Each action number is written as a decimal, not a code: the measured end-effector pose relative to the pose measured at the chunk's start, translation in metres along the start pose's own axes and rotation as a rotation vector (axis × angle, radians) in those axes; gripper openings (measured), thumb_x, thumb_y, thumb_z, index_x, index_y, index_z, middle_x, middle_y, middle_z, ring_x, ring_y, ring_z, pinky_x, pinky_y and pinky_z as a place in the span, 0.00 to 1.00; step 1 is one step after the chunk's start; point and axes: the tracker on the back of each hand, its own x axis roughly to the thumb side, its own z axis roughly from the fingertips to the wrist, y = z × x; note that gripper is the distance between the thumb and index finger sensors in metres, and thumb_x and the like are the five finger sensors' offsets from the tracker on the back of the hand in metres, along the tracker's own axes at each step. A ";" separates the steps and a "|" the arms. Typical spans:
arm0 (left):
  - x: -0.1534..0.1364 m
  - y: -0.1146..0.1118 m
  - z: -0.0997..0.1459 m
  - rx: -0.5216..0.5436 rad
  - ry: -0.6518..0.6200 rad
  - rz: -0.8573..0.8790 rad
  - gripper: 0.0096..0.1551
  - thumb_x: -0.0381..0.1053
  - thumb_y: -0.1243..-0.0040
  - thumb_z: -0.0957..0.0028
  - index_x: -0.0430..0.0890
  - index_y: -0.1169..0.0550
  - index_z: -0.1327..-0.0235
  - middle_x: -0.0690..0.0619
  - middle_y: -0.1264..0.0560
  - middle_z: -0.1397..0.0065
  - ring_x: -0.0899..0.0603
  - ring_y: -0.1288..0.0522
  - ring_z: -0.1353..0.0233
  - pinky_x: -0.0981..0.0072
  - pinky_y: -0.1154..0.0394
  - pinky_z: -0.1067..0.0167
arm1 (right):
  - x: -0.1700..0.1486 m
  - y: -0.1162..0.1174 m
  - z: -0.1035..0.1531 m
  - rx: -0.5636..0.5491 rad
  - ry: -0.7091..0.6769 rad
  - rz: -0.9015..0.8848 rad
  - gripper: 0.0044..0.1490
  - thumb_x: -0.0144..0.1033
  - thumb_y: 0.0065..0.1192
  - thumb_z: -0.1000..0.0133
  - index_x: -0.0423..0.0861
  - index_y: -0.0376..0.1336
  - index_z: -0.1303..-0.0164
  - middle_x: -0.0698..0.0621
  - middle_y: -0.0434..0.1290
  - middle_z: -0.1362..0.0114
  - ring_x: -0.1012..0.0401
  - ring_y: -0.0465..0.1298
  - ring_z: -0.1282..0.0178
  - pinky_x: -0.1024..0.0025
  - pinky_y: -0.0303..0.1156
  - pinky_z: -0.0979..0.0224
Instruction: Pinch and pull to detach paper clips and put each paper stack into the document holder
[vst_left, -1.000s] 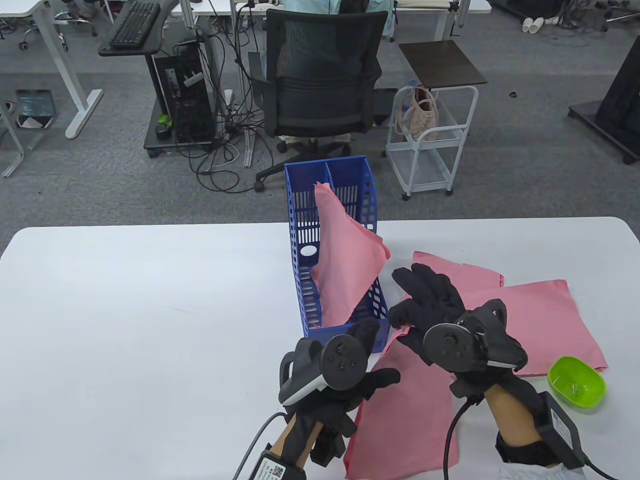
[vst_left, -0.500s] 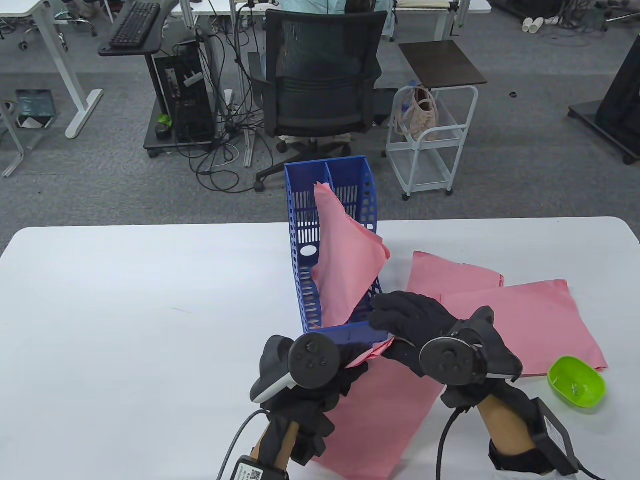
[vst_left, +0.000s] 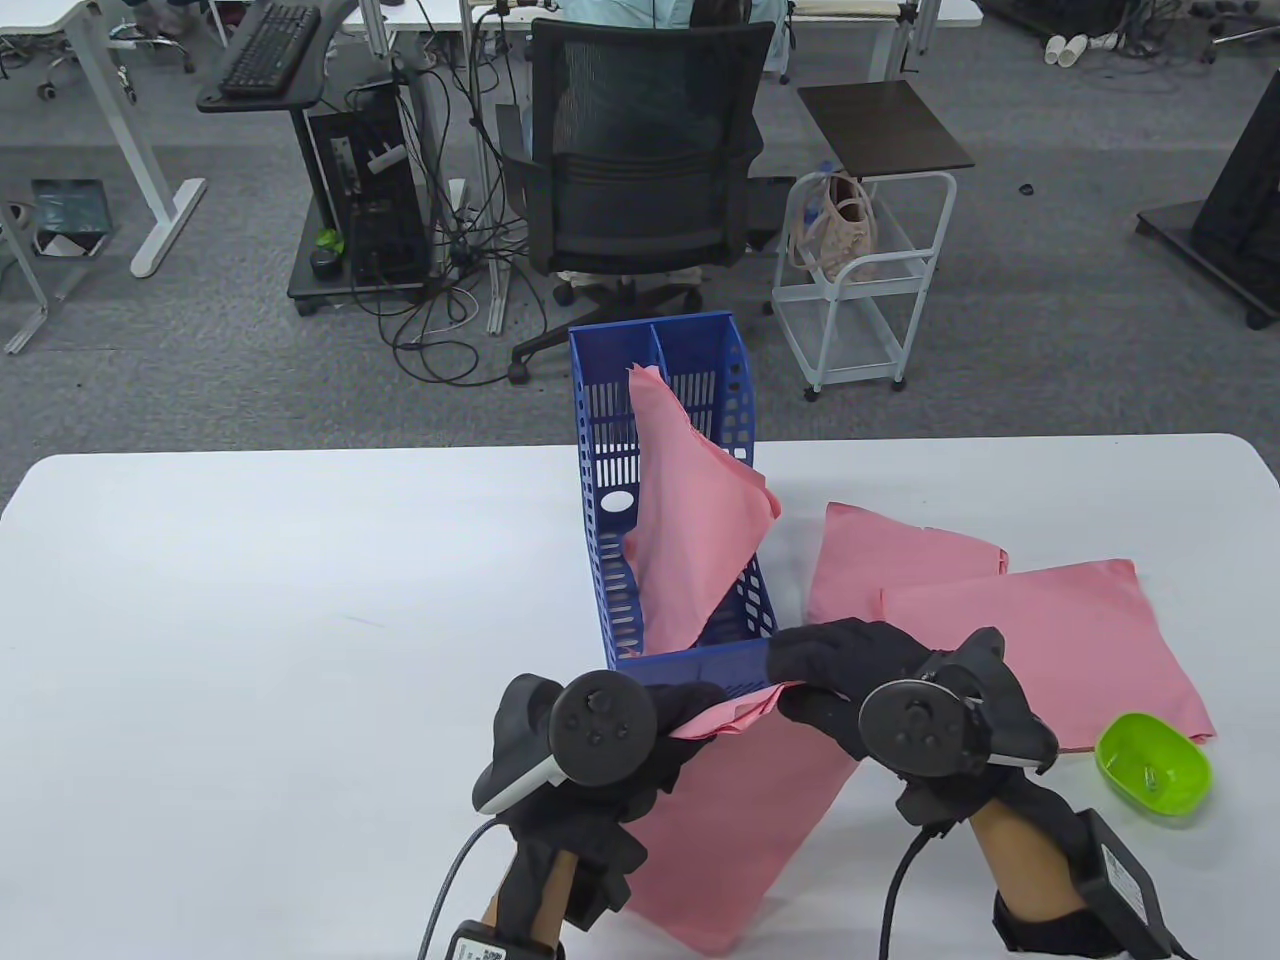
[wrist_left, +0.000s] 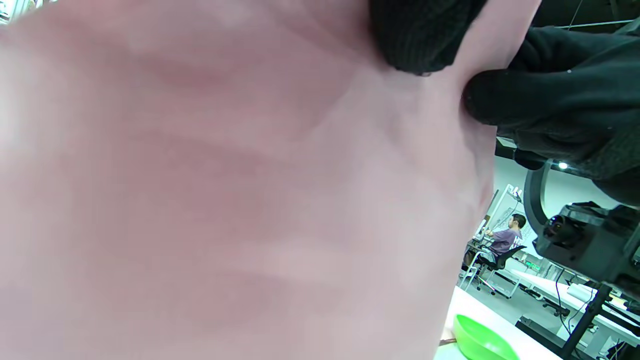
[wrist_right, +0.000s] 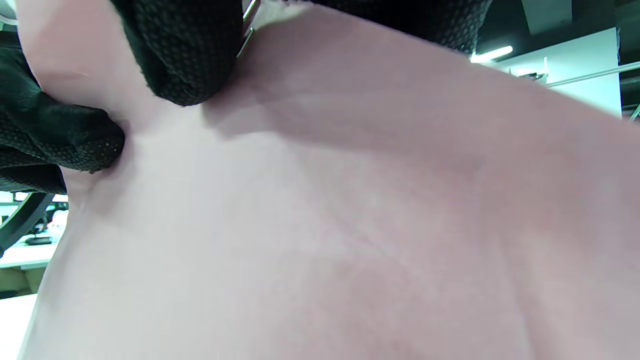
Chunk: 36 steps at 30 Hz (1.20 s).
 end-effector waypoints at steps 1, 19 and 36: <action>0.000 0.000 0.000 -0.003 -0.002 -0.003 0.23 0.51 0.45 0.40 0.51 0.20 0.34 0.48 0.16 0.37 0.45 0.14 0.41 0.53 0.20 0.40 | 0.000 0.000 0.000 0.010 -0.003 -0.004 0.22 0.47 0.59 0.40 0.54 0.67 0.38 0.49 0.75 0.27 0.51 0.78 0.31 0.59 0.72 0.28; -0.002 -0.003 -0.003 -0.036 0.003 -0.014 0.23 0.51 0.45 0.41 0.53 0.20 0.34 0.50 0.15 0.37 0.45 0.13 0.41 0.53 0.19 0.40 | -0.016 0.002 0.015 0.017 -0.010 -0.077 0.21 0.47 0.56 0.39 0.55 0.67 0.38 0.50 0.75 0.27 0.52 0.79 0.32 0.59 0.72 0.28; -0.021 0.012 0.007 0.135 0.100 0.042 0.23 0.50 0.48 0.38 0.50 0.23 0.32 0.48 0.17 0.37 0.45 0.13 0.43 0.56 0.18 0.45 | -0.137 -0.010 0.103 0.073 0.600 0.210 0.22 0.39 0.52 0.36 0.48 0.64 0.33 0.43 0.70 0.23 0.46 0.74 0.27 0.52 0.67 0.25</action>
